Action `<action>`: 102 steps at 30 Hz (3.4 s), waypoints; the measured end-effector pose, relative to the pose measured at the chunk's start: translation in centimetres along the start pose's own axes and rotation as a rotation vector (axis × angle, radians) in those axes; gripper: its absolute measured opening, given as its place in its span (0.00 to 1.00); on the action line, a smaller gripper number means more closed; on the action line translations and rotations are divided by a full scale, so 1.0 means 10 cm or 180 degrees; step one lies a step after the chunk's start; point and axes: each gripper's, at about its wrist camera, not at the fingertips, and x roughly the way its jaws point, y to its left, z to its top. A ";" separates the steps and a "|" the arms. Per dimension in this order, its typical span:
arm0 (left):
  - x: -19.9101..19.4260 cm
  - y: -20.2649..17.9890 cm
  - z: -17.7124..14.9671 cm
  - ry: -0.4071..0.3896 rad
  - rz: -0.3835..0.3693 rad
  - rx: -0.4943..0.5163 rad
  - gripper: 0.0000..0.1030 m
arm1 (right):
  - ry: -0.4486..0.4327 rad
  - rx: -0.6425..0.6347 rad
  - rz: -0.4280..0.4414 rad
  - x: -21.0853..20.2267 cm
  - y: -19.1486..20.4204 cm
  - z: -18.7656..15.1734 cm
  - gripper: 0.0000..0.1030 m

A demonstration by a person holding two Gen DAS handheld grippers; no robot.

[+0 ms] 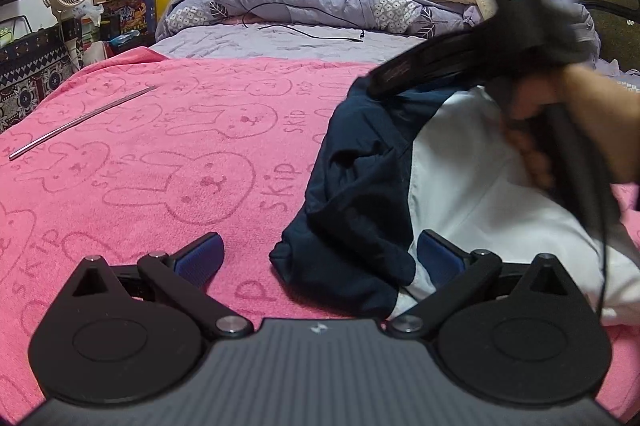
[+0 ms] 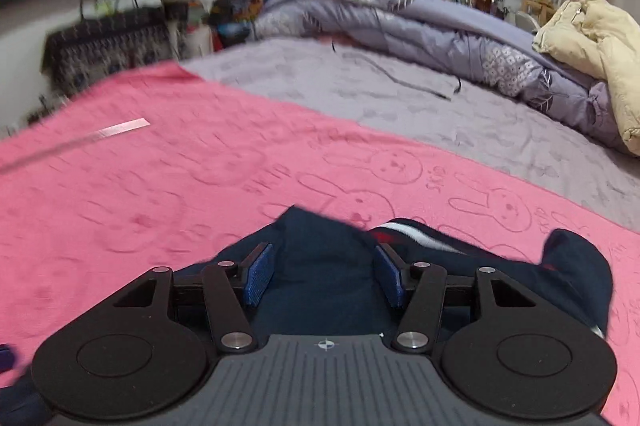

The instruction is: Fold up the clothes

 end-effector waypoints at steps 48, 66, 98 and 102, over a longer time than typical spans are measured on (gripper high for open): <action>-0.21 -0.26 0.63 0.0787 0.0033 0.0208 1.00 | 0.0106 0.0339 0.0259 -1.84 -0.55 -0.69 0.87; -0.52 -0.50 0.45 0.1047 0.0066 0.0108 1.00 | 0.0275 0.0431 0.0044 -2.66 -0.24 -1.19 0.90; -0.51 -0.67 0.40 0.1119 0.0115 0.0316 1.00 | 0.0326 0.0587 0.0006 -2.67 -0.26 -1.28 0.91; -0.51 -0.66 0.40 0.1127 0.0109 0.0283 1.00 | 0.0332 0.0595 0.0008 -2.67 -0.27 -1.28 0.91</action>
